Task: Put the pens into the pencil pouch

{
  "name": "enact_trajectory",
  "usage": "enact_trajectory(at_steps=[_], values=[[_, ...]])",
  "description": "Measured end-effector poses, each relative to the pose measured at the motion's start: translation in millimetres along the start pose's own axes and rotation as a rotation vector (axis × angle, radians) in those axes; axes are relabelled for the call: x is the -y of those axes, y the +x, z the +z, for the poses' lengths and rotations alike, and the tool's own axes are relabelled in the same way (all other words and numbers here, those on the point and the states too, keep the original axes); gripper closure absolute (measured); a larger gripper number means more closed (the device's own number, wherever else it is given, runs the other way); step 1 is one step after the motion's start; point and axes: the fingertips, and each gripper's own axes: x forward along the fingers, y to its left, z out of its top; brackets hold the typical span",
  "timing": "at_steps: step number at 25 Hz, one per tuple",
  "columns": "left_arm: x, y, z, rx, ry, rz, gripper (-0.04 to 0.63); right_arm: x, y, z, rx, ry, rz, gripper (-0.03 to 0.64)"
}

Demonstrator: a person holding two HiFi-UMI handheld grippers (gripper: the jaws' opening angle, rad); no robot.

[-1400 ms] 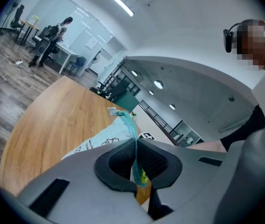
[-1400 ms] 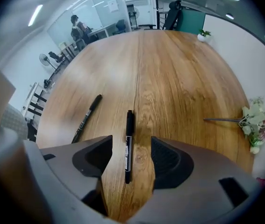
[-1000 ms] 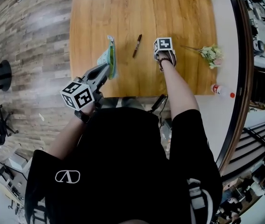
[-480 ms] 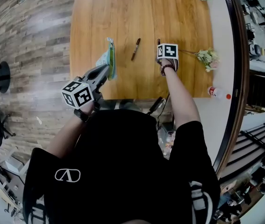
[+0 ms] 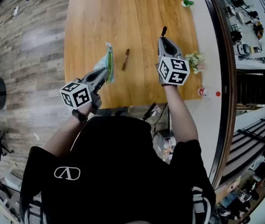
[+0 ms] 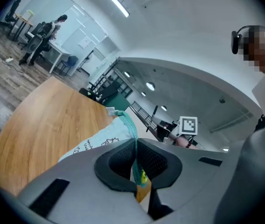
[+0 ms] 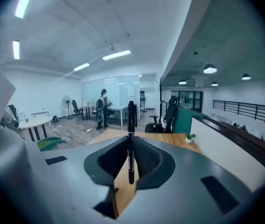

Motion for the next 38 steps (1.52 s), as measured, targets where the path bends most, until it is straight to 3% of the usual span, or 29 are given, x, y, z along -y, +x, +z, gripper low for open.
enact_trajectory(at_steps=[5,10,20,32,38], values=[[13.0,9.7,17.3,0.013,0.018,-0.042,0.580,-15.7,-64.3,62.9,0.278,-0.088,-0.057,0.574],[29.6,15.3,25.7,0.024,0.032,-0.081,0.580,-33.0,-117.9,74.4,0.440,-0.120,-0.101,0.574],[36.9,18.1,26.0,0.020,0.032,-0.097,0.580,-38.0,-127.9,56.5,0.443,-0.045,-0.093,0.574],[37.5,21.4,25.4,0.024,0.035,-0.095,0.580,-147.9,-100.5,92.5,0.505,0.072,0.219,0.574],[49.7,22.4,32.6,0.042,0.036,-0.121,0.580,-168.6,-90.3,96.7,0.491,0.134,0.291,0.574]])
